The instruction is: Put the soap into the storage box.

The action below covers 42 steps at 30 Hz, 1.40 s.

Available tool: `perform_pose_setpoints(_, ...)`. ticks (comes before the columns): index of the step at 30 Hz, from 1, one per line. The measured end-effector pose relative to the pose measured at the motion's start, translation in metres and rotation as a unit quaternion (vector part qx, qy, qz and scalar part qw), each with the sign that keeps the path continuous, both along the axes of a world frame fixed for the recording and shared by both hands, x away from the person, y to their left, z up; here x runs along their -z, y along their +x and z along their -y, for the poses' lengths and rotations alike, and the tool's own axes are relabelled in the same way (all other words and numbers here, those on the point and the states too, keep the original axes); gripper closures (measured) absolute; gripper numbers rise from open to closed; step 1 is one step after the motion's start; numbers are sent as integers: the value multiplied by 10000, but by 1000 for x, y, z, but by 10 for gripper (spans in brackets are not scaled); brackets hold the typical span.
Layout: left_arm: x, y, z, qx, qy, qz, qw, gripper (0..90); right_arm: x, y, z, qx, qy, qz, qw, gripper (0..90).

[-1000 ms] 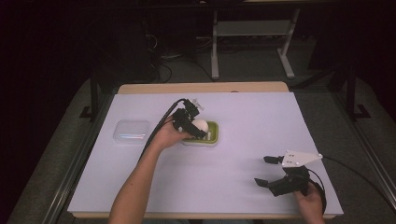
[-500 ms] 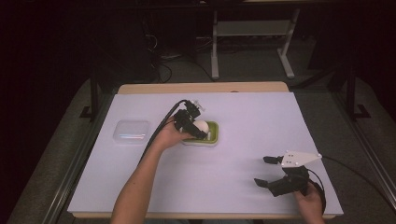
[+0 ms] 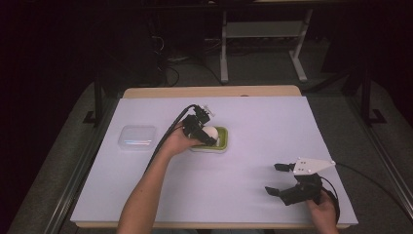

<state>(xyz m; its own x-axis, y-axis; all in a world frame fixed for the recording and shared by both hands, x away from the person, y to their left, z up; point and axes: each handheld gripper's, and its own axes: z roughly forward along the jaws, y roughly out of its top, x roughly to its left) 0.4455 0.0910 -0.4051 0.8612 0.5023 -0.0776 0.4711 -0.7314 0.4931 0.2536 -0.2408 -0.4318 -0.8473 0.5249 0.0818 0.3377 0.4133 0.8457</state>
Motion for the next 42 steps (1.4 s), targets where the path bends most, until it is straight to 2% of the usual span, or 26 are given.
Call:
perform_pose_setpoints(12,2,0,1,-25,4,2,10000,245,0,0,-1,-24,22,23,10000,131)
perform_pose_setpoints(22,0,-3,4,57,80,159,9998,247,1,0,-2,-63,-23,-5,10000,131)
perform_pose_setpoints(26,-6,-4,0,41,-9,144,9999,249,1,0,-2,-57,-27,-7,10000,131)
perform_pose_setpoints(31,-15,-9,-4,144,-119,206,9996,243,1,0,-3,-31,-19,-35,10000,131)
perform_pose_setpoints(39,-23,-18,-13,191,-165,327,9991,241,1,1,0,28,-19,-25,10000,131)
perform_pose_setpoints(42,-26,-21,-17,213,-164,309,9992,238,1,1,0,33,-36,-22,10000,131)
